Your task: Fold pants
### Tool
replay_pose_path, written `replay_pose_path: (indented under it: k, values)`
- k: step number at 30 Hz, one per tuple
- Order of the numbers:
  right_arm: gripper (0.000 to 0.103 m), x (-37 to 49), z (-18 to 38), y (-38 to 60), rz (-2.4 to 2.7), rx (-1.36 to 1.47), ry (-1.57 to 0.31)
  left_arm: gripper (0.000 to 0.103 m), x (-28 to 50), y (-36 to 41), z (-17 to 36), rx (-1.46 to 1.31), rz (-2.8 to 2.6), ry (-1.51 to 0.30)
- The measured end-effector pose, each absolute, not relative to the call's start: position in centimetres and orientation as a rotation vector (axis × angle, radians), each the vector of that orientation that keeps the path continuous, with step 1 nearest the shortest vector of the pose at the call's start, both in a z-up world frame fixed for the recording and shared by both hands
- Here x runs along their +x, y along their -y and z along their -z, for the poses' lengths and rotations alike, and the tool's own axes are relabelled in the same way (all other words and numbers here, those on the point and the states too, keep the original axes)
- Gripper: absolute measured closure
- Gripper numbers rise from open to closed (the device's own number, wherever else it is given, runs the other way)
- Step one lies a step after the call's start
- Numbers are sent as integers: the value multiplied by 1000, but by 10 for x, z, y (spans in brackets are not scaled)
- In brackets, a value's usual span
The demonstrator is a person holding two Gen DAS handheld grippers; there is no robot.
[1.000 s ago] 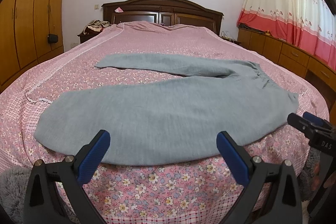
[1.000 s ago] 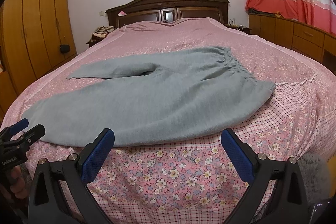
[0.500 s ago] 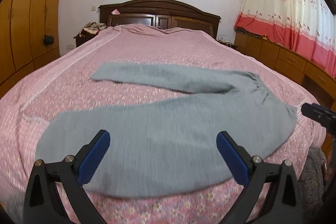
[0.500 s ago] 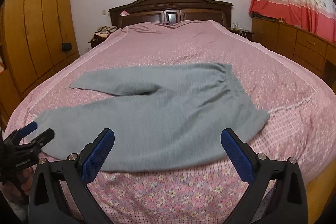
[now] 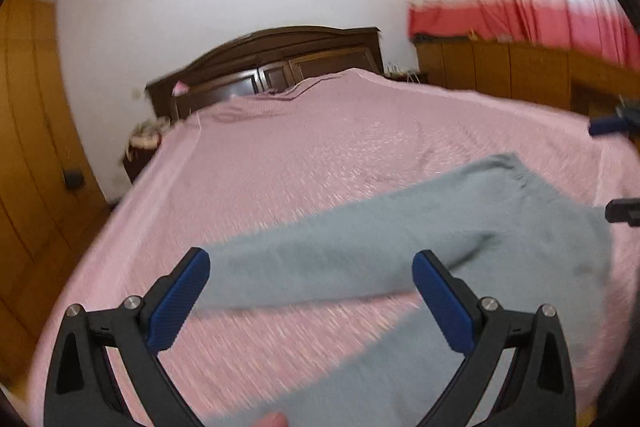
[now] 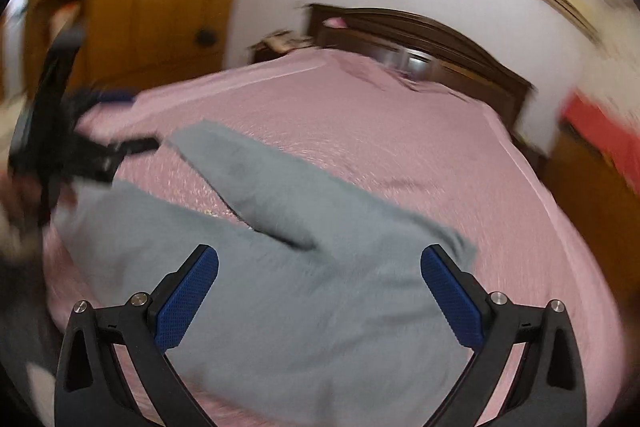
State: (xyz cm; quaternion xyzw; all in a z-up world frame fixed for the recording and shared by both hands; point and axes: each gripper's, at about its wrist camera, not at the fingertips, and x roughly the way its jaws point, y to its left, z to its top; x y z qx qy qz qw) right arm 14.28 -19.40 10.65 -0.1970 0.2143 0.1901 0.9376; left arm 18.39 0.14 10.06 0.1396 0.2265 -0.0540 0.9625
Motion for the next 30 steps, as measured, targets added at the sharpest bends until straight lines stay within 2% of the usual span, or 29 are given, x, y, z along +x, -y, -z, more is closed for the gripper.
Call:
replay_pose_path:
  k: [3, 5, 8, 12, 13, 14, 15, 16, 17, 21, 24, 26, 30]
  values:
    - [0, 183, -110, 183, -493, -547, -444, 0, 221, 0, -110, 316, 204, -481]
    - [0, 225, -110, 169, -626, -665, -477, 0, 245, -6, -115, 236, 335, -520]
    - [2, 254, -107, 161, -713, -702, -493, 0, 286, -7, -111, 210, 343, -530]
    - [8, 322, -101, 147, -825, -681, -578, 0, 342, 13, -75, 455, 307, -591]
    - [10, 336, -98, 146, -845, -668, -601, 4, 354, 18, -64, 519, 325, -619]
    - [15, 351, -96, 145, -862, -660, -623, 18, 370, 22, -52, 568, 360, -665]
    - [19, 366, -94, 143, -873, -657, -643, 27, 384, 26, -40, 587, 398, -716]
    - [22, 386, -90, 141, -890, -649, -678, 41, 393, 28, -32, 593, 417, -745]
    - [26, 398, -87, 141, -902, -641, -703, 43, 404, 27, -23, 591, 437, -773]
    - [40, 443, -69, 141, -923, -633, -810, 44, 442, 21, 4, 565, 499, -828]
    - [41, 465, -44, 139, -912, -696, -881, 35, 461, 23, 21, 594, 506, -837]
    - [41, 477, -29, 143, -911, -731, -934, 21, 472, 27, 28, 609, 530, -865]
    - [41, 487, 0, 147, -847, -788, -965, 19, 484, 29, 46, 588, 588, -931]
